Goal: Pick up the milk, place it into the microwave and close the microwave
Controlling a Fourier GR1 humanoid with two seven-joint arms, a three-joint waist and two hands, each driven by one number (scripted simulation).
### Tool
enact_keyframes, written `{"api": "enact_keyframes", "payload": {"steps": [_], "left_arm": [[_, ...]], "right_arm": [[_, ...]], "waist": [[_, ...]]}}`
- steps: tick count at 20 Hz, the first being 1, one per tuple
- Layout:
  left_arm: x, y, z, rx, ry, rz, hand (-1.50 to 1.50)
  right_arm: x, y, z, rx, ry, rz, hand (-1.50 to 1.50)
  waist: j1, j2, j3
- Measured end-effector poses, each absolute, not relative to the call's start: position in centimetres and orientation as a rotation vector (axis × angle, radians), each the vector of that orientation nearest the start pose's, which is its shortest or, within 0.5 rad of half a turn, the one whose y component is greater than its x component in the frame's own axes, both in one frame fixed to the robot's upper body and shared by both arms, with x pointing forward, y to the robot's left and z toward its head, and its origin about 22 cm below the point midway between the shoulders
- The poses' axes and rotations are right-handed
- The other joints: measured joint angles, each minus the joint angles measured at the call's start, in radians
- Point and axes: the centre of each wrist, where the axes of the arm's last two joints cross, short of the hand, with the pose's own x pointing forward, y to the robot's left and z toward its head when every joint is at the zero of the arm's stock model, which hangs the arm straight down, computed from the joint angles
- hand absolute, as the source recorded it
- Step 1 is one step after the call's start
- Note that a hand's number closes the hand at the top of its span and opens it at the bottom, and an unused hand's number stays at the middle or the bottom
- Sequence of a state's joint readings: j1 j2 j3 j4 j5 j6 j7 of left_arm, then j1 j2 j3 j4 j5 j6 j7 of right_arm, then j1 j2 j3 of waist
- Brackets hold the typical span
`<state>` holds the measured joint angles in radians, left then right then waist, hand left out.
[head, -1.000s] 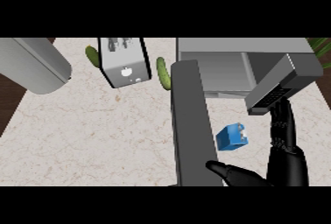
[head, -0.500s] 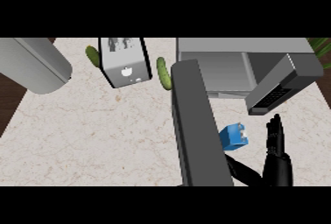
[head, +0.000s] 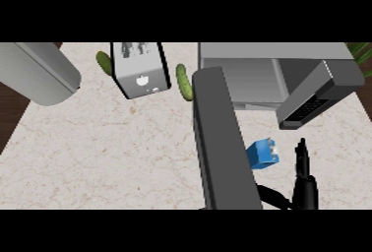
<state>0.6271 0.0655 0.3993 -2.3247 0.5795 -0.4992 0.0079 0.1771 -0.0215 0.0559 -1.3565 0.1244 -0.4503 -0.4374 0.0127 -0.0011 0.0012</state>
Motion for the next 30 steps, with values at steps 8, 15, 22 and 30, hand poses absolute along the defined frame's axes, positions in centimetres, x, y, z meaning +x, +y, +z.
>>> {"api": "enact_keyframes", "payload": {"steps": [8, 15, 22, 30], "left_arm": [[5.2, 33.8, 10.4, -0.119, -1.888, 0.031, -1.50], [4.4, 34.1, 10.4, -0.130, -1.879, 0.046, -1.50], [4.5, 34.6, 10.6, -0.134, -1.873, 0.041, -1.50], [5.0, 34.8, 10.9, -0.162, -1.880, 0.043, -1.50]], "right_arm": [[19.1, -25.5, -12.6, -0.528, -1.627, -0.029, -1.50], [20.1, -25.9, -14.9, -0.471, -1.657, -0.063, -1.50], [21.9, -25.7, -16.1, -0.373, -1.686, -0.105, 1.50], [23.7, -24.7, -16.4, -0.325, -1.738, -0.078, 1.50]], "waist": [[0.002, 0.000, 0.000], [0.005, 0.001, 0.001], [0.005, 0.002, 0.001], [0.004, 0.000, -0.003]]}}
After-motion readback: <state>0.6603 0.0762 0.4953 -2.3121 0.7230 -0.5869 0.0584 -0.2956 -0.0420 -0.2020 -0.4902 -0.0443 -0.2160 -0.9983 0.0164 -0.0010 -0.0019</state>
